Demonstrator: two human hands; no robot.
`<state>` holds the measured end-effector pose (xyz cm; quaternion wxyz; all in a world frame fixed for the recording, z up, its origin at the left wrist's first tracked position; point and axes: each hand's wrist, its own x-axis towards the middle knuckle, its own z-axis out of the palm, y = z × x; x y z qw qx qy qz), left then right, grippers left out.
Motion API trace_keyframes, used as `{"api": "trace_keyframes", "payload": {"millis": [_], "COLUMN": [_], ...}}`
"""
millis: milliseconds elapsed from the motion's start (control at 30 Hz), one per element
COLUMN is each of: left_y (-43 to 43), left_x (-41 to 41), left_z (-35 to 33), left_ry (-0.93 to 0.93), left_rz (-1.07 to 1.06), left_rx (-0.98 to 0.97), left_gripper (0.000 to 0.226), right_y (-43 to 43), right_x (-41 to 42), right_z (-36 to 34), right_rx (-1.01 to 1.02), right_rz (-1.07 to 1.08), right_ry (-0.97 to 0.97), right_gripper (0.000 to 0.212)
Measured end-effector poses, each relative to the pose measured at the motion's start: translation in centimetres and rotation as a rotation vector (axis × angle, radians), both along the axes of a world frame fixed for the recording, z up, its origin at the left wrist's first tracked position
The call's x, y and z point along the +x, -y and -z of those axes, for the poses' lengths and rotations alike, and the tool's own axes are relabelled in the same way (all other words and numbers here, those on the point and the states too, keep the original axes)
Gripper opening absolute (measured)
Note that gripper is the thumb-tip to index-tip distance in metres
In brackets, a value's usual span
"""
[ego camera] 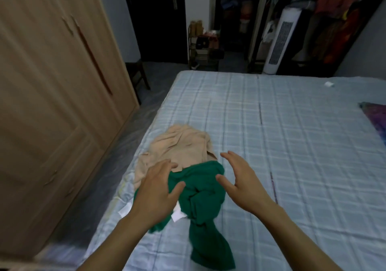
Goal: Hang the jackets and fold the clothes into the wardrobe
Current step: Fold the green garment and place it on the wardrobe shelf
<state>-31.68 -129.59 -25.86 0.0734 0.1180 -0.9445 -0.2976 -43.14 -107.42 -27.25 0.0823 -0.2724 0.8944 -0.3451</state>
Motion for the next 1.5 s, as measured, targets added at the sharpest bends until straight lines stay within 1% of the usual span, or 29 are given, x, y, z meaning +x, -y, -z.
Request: {"api": "trace_keyframes", "payload": {"millis": [200, 233, 400, 533, 700, 833, 933, 1000, 1100, 1167, 1233, 1300, 1433, 1500], "left_y": [1.5, 1.6, 2.8, 3.5, 4.2, 4.9, 5.4, 5.6, 6.0, 6.2, 6.4, 6.5, 6.7, 6.6], "left_x": [-0.3, -0.7, -3.7, -6.5, -10.1, -13.9, -16.6, -18.0, -19.5, -20.1, -20.6, -21.1, -21.4, -21.4], "left_z": [3.0, 3.3, 5.5, 8.3, 13.7, 18.5, 22.1, 24.4, 27.4, 28.8, 29.8, 30.4, 31.2, 31.2], "left_ry": [0.058, 0.058, 0.04, 0.088, 0.199, 0.326, 0.427, 0.506, 0.631, 0.704, 0.73, 0.733, 0.662, 0.636], "left_rz": [-0.038, -0.037, -0.035, -0.024, 0.003, 0.044, 0.068, 0.103, 0.159, 0.188, 0.218, 0.244, 0.276, 0.272], "left_rx": [0.015, 0.021, 0.058, 0.086, 0.101, 0.079, 0.075, 0.051, 0.02, 0.011, -0.022, -0.079, -0.154, -0.159], "left_gripper": [0.057, 0.055, 0.044, 0.045, 0.049, 0.046, 0.049, 0.051, 0.059, 0.062, 0.064, 0.064, 0.054, 0.05], "right_y": [2.1, 2.4, 3.4, 3.9, 4.8, 5.4, 5.8, 6.0, 6.2, 6.3, 6.4, 6.6, 6.5, 6.3], "right_x": [-0.7, -1.1, -4.2, -6.8, -10.2, -13.3, -15.7, -16.7, -17.7, -18.1, -18.2, -18.1, -17.8, -17.7], "right_z": [2.1, 2.3, 4.3, 7.5, 14.6, 19.9, 24.0, 26.6, 29.8, 31.4, 32.6, 33.6, 34.4, 34.3], "right_rx": [0.028, 0.031, 0.066, 0.097, 0.21, 0.281, 0.353, 0.406, 0.48, 0.485, 0.461, 0.445, 0.392, 0.373], "right_rz": [-0.071, -0.073, -0.055, -0.034, -0.01, 0.005, 0.033, 0.05, 0.079, 0.103, 0.123, 0.155, 0.286, 0.329], "right_ry": [0.035, 0.034, 0.002, 0.053, 0.192, 0.273, 0.351, 0.42, 0.546, 0.652, 0.718, 0.715, 0.69, 0.628], "right_gripper": [0.069, 0.07, 0.063, 0.057, 0.071, 0.062, 0.061, 0.066, 0.08, 0.09, 0.094, 0.088, 0.054, 0.042]}}
